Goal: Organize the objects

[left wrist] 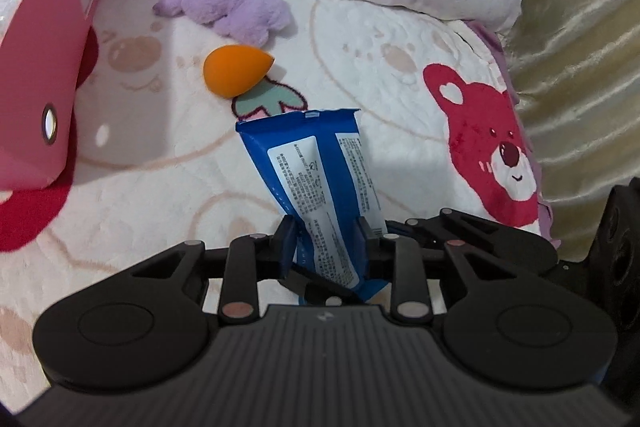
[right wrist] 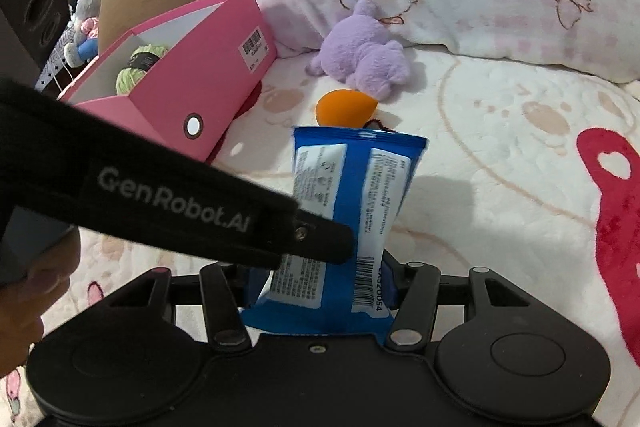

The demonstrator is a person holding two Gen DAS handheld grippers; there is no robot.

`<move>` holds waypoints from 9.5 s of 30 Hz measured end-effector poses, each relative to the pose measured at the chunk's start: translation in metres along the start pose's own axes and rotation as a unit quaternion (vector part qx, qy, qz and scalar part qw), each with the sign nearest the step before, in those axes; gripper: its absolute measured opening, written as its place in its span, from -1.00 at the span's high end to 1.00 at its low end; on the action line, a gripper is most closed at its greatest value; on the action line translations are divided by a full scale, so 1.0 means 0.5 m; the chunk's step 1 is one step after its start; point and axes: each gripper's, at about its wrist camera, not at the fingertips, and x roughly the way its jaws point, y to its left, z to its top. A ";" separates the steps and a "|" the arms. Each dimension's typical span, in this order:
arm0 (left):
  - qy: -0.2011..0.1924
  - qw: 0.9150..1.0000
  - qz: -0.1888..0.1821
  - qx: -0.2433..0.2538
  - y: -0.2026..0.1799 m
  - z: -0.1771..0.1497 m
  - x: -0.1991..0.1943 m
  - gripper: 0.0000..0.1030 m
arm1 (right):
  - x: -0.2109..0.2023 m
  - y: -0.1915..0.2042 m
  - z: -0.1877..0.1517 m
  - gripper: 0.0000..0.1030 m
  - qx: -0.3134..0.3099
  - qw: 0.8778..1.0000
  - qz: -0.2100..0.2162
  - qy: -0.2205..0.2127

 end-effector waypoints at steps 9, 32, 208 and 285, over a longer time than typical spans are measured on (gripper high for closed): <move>-0.010 1.000 0.003 -0.006 0.019 -0.017 -0.042 0.51 | -0.014 0.052 -0.016 -0.19 0.018 1.000 -0.002 -0.014; -0.022 0.999 0.026 0.005 0.024 -0.116 -0.230 0.51 | -0.115 0.205 -0.003 -0.36 0.012 0.999 0.034 0.033; 0.019 0.985 0.090 0.148 0.045 0.049 -0.494 -0.07 | -0.267 0.296 0.213 -0.34 -0.169 0.985 0.038 0.000; -0.140 0.988 0.034 0.054 0.091 0.116 -0.024 0.00 | 0.126 0.057 0.127 -0.44 -0.142 0.977 -0.112 -0.116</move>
